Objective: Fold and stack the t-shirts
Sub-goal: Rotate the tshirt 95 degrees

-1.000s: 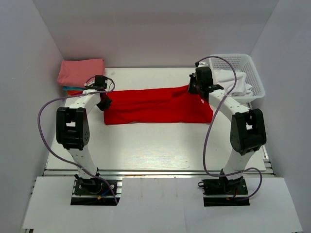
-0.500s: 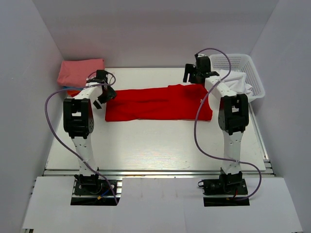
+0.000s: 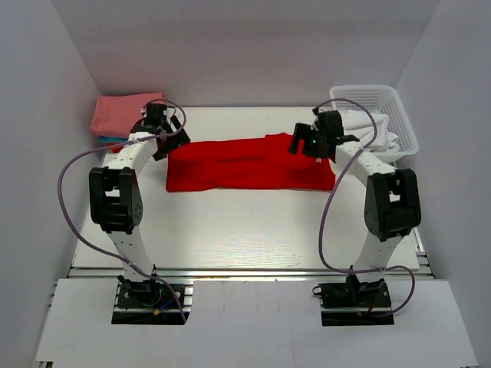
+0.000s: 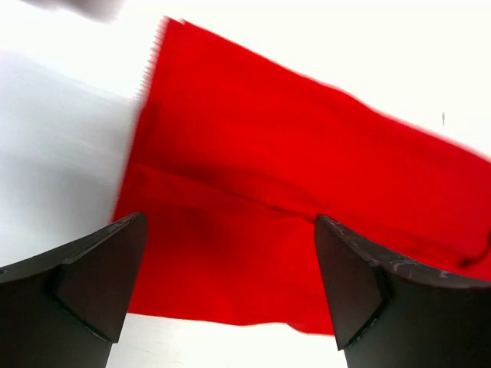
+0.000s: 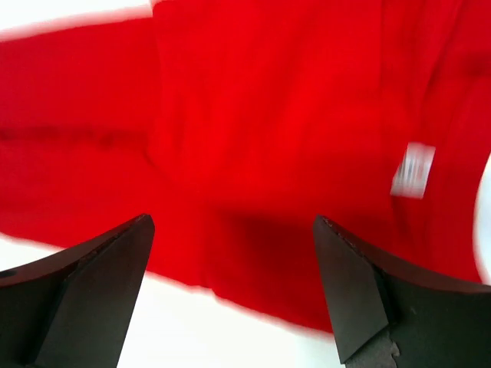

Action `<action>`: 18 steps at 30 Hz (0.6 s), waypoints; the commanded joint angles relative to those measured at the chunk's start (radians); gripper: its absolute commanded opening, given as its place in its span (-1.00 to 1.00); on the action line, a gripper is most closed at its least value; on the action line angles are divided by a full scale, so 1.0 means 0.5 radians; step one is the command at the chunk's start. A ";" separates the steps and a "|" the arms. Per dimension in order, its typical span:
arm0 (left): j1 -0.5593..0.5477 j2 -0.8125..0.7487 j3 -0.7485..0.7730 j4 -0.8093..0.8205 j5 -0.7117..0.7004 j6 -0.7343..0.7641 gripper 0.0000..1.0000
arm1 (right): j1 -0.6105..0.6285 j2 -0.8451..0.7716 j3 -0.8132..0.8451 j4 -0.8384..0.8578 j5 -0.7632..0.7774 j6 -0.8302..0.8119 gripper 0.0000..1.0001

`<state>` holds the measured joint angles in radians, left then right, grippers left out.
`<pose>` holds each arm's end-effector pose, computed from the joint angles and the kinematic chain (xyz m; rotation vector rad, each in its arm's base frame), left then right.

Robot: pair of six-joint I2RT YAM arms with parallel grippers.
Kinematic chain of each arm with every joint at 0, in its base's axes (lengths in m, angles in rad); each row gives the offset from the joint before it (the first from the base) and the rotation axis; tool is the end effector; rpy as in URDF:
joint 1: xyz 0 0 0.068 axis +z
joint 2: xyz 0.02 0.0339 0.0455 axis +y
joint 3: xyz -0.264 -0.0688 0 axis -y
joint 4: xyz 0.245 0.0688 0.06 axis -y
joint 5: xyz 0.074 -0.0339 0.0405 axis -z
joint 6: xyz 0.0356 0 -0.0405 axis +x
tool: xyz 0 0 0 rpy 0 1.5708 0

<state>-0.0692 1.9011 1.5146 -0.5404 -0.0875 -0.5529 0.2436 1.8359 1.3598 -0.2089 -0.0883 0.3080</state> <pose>0.4201 -0.0260 0.2389 -0.6339 2.4173 -0.1509 0.4061 0.1042 0.2401 0.0257 2.2826 0.3918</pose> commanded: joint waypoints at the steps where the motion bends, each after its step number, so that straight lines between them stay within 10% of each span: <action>1: -0.052 0.036 -0.041 0.093 0.249 0.106 0.99 | 0.001 -0.128 -0.234 0.105 -0.093 0.108 0.80; 11: -0.095 0.104 -0.504 0.004 0.261 0.124 0.99 | -0.021 0.166 -0.204 0.065 -0.131 0.203 0.80; 18: -0.150 -0.264 -1.356 -0.137 0.235 0.042 0.99 | -0.042 0.611 0.262 -0.156 -0.069 0.212 0.80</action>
<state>-0.1265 1.7546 1.0302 -0.4023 -0.0048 -0.5014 0.2302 2.0529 1.4220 -0.2230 -0.1452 0.4122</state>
